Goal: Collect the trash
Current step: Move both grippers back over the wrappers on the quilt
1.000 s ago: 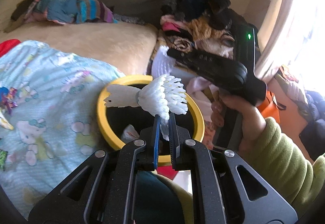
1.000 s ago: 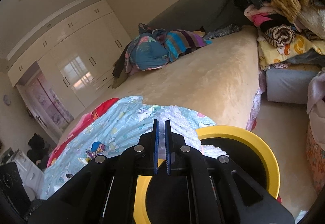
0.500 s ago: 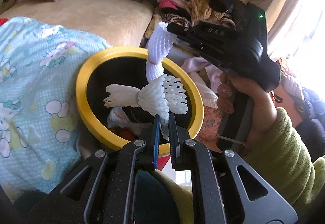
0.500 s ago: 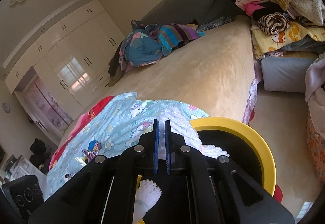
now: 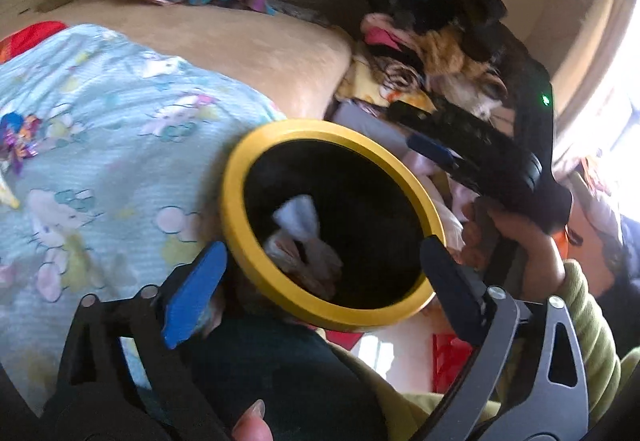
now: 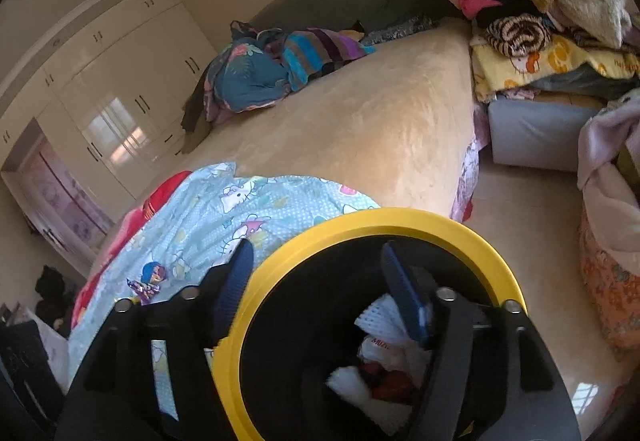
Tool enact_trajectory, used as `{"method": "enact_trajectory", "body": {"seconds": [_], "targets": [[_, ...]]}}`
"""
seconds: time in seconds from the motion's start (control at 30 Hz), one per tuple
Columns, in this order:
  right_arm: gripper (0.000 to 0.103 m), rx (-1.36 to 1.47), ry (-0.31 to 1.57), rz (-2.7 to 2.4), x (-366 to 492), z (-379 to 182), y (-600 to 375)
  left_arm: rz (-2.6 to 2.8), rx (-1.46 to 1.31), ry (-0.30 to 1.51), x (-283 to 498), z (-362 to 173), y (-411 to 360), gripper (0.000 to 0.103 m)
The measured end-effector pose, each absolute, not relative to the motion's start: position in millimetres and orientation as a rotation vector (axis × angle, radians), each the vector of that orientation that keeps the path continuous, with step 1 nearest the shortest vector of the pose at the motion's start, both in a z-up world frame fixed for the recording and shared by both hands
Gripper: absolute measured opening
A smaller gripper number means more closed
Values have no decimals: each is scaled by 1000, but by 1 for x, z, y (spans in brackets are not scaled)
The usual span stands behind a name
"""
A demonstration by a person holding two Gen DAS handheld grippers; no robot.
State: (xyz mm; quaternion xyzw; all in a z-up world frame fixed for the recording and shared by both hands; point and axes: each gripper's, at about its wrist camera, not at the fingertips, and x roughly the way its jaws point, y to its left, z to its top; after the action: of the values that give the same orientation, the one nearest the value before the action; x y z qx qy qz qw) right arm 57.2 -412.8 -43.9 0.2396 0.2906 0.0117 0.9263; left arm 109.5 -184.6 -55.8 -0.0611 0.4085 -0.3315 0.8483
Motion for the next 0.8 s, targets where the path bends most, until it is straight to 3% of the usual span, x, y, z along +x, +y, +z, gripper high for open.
{"method": "enact_trajectory", "body": {"seconds": [0.23,0.8], "targets": [[77,398,581,39,59,-33,-392,-604,-84,780,108,-39,-167,92],[83,198,555,137,60,-12,-317,-437,-129,652,106,-11,-111,92]]}}
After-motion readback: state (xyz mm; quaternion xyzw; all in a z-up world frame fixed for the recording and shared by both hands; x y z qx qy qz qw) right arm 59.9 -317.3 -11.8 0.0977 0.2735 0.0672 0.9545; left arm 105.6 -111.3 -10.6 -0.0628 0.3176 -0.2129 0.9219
